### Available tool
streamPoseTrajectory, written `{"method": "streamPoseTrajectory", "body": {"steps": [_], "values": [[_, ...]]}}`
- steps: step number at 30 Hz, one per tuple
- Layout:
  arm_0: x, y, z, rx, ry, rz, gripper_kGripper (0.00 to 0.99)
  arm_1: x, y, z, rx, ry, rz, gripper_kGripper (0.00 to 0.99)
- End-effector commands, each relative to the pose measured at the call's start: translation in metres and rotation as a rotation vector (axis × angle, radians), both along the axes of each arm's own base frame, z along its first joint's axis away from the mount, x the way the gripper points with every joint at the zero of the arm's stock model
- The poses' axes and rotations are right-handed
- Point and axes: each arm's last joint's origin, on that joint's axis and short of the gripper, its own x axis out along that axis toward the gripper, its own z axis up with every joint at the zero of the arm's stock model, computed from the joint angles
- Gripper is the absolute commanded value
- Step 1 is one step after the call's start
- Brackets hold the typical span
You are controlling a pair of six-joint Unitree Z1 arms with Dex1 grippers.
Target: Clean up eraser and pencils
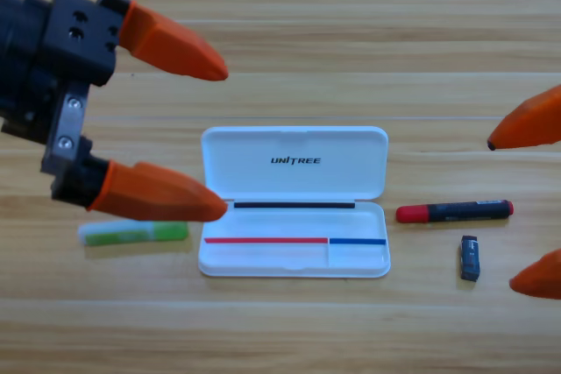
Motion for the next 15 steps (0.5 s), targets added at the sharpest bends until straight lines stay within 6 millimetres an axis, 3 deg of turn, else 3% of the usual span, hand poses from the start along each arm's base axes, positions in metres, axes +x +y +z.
{"method": "streamPoseTrajectory", "body": {"steps": [1,10,15], "values": [[-0.006,0.004,-0.010,0.034,0.018,-0.003,0.990,0.000,0.011,-0.017,-0.062,0.068,0.034,0.986],[-0.006,0.005,-0.013,0.069,0.022,0.009,0.990,-0.002,0.006,-0.012,-0.043,0.089,-0.018,0.986],[-0.002,0.003,-0.011,0.113,0.005,0.028,0.990,0.012,-0.017,-0.012,-0.065,0.076,-0.272,0.989]]}}
